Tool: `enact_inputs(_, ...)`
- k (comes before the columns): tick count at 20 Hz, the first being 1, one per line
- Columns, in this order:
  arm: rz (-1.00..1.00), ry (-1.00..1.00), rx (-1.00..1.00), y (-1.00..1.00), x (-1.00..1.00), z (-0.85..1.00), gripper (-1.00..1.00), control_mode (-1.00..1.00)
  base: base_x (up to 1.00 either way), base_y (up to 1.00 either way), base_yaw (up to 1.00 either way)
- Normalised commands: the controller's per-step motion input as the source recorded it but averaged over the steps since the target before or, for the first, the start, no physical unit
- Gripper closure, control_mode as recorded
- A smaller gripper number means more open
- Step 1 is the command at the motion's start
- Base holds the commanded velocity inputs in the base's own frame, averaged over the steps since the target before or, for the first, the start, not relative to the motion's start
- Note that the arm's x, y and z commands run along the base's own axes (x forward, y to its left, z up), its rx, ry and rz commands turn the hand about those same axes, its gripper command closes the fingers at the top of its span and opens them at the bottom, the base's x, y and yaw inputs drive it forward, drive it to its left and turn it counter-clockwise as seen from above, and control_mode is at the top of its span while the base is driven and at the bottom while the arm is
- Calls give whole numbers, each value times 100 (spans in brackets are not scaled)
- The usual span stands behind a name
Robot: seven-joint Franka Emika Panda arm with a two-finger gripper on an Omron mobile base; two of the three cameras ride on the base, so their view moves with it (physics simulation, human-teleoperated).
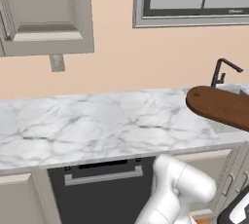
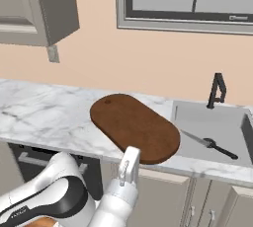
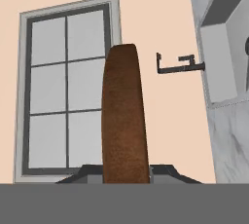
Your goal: Move the cutting board and knife to the sink. Then move spray from the cabinet to the counter.
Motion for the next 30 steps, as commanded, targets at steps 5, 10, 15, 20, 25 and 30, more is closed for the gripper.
enact_inputs(5, 0, 0, 0, 0, 0, 0, 100, 100, 100, -100, 0)
enact_inputs(10, 0, 0, 0, 0, 0, 0, 100, 100, 56, -100, 0)
enact_inputs(15, 0, 0, 0, 0, 0, 0, 100, 100, -83, -96, -4)
enact_inputs(20, 0, 0, 0, 0, 0, 0, 100, 100, -6, -74, -2)
enact_inputs(25, 0, 0, 0, 0, 0, 0, 100, 100, 99, -42, 3)
enact_inputs(30, 0, 0, 0, 0, 0, 0, 100, 100, 99, -59, 4)
